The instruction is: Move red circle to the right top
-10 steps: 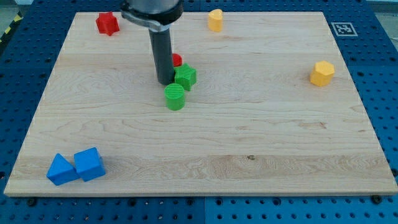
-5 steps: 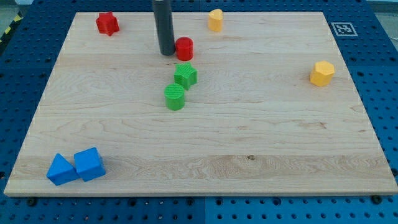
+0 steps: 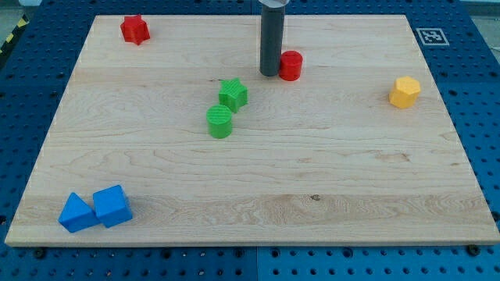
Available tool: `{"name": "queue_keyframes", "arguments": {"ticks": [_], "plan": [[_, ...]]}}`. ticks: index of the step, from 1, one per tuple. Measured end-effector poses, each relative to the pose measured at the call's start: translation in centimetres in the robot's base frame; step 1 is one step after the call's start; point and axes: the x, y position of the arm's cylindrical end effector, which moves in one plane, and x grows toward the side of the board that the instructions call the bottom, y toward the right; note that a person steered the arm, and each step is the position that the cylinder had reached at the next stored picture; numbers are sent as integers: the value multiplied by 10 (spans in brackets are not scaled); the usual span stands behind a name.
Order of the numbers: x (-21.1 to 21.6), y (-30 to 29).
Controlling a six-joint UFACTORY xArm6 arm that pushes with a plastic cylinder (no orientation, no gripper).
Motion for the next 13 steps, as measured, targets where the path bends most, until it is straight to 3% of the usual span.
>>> {"name": "queue_keyframes", "arguments": {"ticks": [2,6,13], "plan": [[0,3],[-13,88],[16,181]]}}
